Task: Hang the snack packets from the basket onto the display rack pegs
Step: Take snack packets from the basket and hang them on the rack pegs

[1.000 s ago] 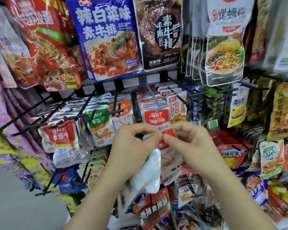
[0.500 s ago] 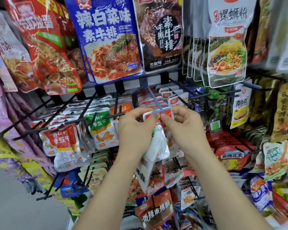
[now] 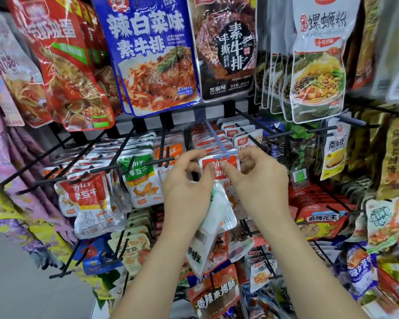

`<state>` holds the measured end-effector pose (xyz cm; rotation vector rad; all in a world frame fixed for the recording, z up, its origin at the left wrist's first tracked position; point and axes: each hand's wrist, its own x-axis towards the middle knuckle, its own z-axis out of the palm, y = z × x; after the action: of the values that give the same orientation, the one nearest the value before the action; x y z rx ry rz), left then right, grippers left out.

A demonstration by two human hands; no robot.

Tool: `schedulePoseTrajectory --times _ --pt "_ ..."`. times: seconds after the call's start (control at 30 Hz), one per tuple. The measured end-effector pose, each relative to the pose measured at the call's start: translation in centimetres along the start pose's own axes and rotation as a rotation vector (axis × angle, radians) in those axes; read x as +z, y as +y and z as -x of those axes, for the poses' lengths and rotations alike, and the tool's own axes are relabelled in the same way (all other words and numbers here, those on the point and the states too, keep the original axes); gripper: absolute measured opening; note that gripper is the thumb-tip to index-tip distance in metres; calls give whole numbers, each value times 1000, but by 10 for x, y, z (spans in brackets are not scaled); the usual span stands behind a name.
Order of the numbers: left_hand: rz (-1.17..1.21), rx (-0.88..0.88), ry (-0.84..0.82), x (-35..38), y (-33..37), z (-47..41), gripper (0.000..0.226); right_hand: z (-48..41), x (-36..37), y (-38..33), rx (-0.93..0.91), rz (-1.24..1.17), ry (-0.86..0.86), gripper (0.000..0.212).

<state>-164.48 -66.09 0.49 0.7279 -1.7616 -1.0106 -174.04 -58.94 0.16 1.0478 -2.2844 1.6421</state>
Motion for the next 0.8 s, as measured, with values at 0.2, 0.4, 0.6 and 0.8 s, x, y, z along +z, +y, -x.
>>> schedulePoseTrajectory --times 0.2,0.4,0.6,0.8 --pt "-63 6 24 -7 -8 8 17 3 7 3 -94 121 94 31" --pt "146 -60 68 -22 0 27 16 39 -32 1 -51 -141 -143 34" --pt "280 -126 217 -24 8 39 25 103 -30 -8 -26 -479 -612 45" --pt "389 -90 -392 -49 12 59 53 86 -38 -5 246 -692 -305 20"
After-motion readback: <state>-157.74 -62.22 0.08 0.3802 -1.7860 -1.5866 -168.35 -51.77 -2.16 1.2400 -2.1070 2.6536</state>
